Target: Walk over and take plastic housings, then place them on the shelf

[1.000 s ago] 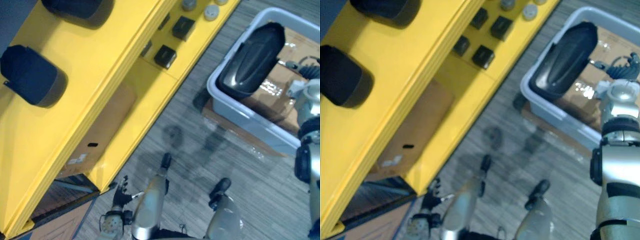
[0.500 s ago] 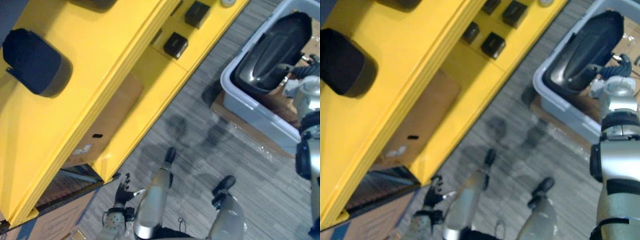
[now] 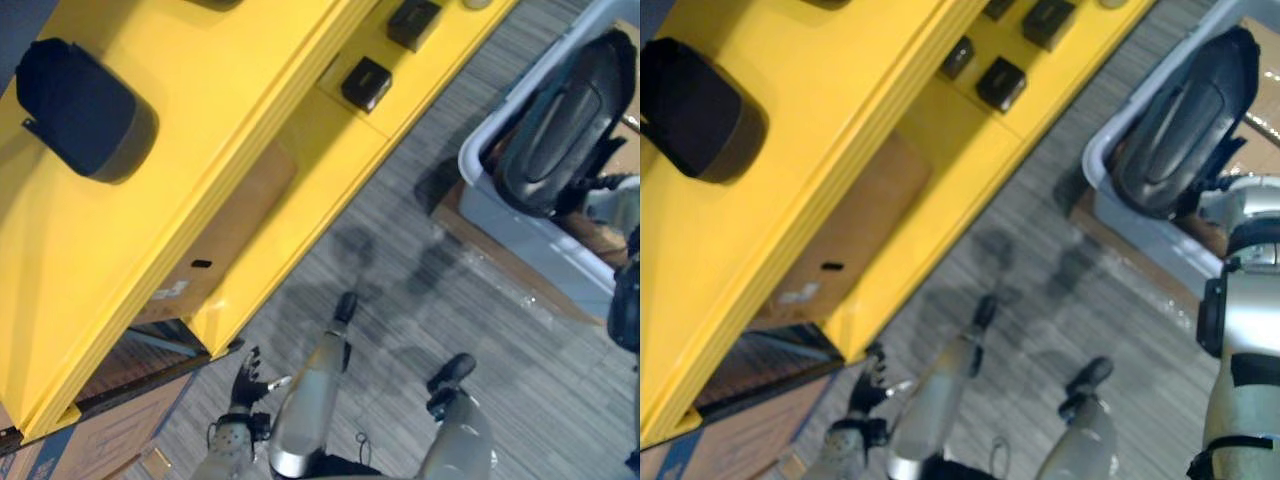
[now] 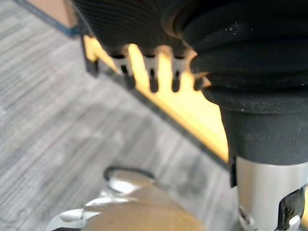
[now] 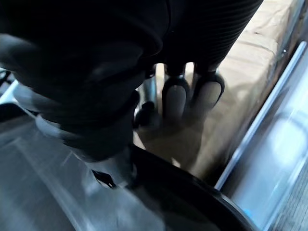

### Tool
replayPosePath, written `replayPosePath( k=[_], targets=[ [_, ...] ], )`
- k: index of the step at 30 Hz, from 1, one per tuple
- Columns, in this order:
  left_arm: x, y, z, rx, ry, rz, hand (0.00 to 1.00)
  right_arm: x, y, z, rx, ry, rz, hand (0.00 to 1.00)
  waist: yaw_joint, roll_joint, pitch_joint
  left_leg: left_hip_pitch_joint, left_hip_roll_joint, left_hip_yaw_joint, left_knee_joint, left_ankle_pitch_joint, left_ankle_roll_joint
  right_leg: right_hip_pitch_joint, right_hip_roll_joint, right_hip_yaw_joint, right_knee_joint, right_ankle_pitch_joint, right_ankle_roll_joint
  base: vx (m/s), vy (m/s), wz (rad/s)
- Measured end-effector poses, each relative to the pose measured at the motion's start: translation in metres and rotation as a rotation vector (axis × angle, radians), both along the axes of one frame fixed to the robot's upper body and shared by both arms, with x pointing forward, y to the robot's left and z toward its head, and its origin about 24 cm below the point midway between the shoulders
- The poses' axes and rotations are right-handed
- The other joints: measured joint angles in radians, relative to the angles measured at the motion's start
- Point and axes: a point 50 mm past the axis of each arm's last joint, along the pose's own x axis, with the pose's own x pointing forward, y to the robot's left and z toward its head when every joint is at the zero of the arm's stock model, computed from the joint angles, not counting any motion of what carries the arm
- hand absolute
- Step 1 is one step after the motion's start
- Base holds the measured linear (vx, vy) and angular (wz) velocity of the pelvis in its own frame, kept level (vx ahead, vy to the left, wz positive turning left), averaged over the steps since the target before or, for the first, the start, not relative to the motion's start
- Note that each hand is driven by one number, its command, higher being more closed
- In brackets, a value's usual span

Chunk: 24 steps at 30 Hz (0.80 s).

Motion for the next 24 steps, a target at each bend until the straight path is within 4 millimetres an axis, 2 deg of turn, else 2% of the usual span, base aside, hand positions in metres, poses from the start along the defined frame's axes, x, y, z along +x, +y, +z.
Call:
replayPosePath(
  k=[8,14,16,17,20,24],
  targets=[
    [0.003,-0.004,0.005,-0.016,-0.016,-0.009,0.00,-0.009,-0.012,0.004,-0.030,-0.006,-0.094,1.00,0.014,0.008,-0.006,-0.020,-0.008,-0.006,0.039,-0.023,0.007,0.015,0.001,-0.014,-0.019,0.006,0.010,0.00,0.006,0.03],
    [0.003,-0.005,0.012,-0.035,-0.058,-0.006,0.00,-0.022,-0.033,0.012,-0.267,-0.048,-0.250,1.00,0.015,0.008,-0.006,-0.046,-0.009,0.000,0.101,-0.057,0.017,0.031,0.008,-0.013,-0.054,0.025,0.026,0.01,0.007,-0.01],
    [0.006,-0.009,0.018,-0.055,-0.098,-0.009,0.00,-0.026,-0.038,0.018,-0.359,-0.061,-0.283,1.00,0.015,0.008,-0.006,-0.055,-0.008,0.005,0.118,-0.069,0.019,0.034,0.012,-0.011,-0.067,0.033,0.027,0.02,0.024,-0.08],
    [0.010,-0.020,0.025,-0.094,-0.136,-0.014,0.00,-0.029,-0.041,0.024,-0.428,-0.077,-0.305,1.00,0.007,0.008,-0.006,-0.066,-0.006,0.007,0.138,-0.079,0.023,0.036,0.018,-0.010,-0.078,0.040,0.029,0.01,0.029,-0.05],
    [0.013,-0.033,0.033,-0.139,-0.175,-0.029,0.00,-0.032,-0.045,0.032,-0.559,-0.087,-0.322,1.00,-0.008,0.006,-0.004,-0.062,0.003,0.025,0.153,-0.089,0.025,0.052,0.026,-0.008,-0.096,0.056,0.033,0.01,0.018,-0.07],
    [0.016,-0.026,0.037,-0.133,-0.207,-0.001,0.00,-0.029,-0.042,0.045,-0.729,-0.125,-0.301,1.00,-0.013,0.006,-0.004,-0.029,0.024,0.055,0.149,-0.100,0.020,0.064,0.040,0.019,-0.097,0.054,0.028,-0.01,-0.017,-0.21]
  ],
)
